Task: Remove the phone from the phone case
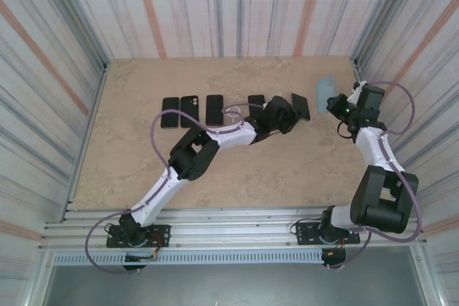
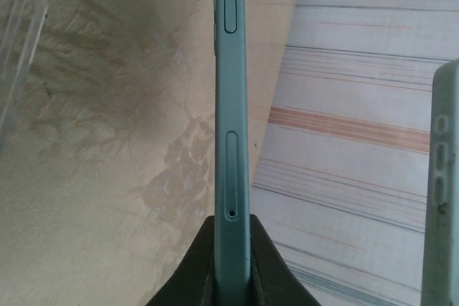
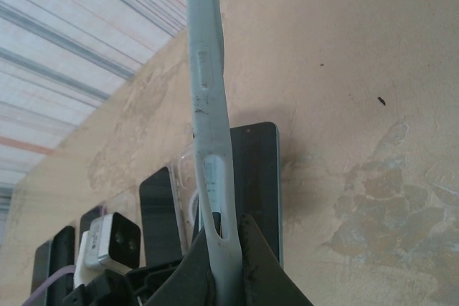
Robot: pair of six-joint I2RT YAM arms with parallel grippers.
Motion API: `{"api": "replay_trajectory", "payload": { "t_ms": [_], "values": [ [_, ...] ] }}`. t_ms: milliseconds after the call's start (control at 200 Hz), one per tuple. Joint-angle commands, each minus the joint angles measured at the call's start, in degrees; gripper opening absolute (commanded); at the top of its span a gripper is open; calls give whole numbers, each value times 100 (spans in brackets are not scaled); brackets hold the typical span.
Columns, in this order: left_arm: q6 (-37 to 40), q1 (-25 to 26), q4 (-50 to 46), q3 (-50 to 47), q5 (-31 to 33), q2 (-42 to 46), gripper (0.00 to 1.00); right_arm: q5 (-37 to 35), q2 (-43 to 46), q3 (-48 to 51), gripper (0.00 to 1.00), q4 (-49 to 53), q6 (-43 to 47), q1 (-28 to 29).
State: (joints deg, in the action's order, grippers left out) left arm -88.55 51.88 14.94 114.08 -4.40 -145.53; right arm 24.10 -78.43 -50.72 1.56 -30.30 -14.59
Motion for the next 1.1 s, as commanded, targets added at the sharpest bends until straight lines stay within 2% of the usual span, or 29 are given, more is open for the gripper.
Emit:
{"api": "replay_trajectory", "payload": {
  "t_ms": [0,291,416,651,772,892,1092],
  "values": [
    [14,20,12,568,257,-244,1,68,-63,88,0,-72,162,-56],
    [-92,21,-332,1331,421,-762,2,231,-280,189,0,-218,121,-87],
    [111,1,-818,2013,302,-1080,6,235,-302,212,0,-220,139,-88],
    [15,-22,-949,2241,262,-1337,12,324,-383,325,0,-353,107,-131],
    [66,-5,-987,2283,177,-1352,21,349,-479,326,0,-376,105,-153],
    [154,0,-1056,2247,95,-1322,35,352,-563,323,0,-380,130,-164],
    [290,19,-1239,2306,-13,-1306,40,324,-611,345,0,-407,153,-182]
  ]
}}
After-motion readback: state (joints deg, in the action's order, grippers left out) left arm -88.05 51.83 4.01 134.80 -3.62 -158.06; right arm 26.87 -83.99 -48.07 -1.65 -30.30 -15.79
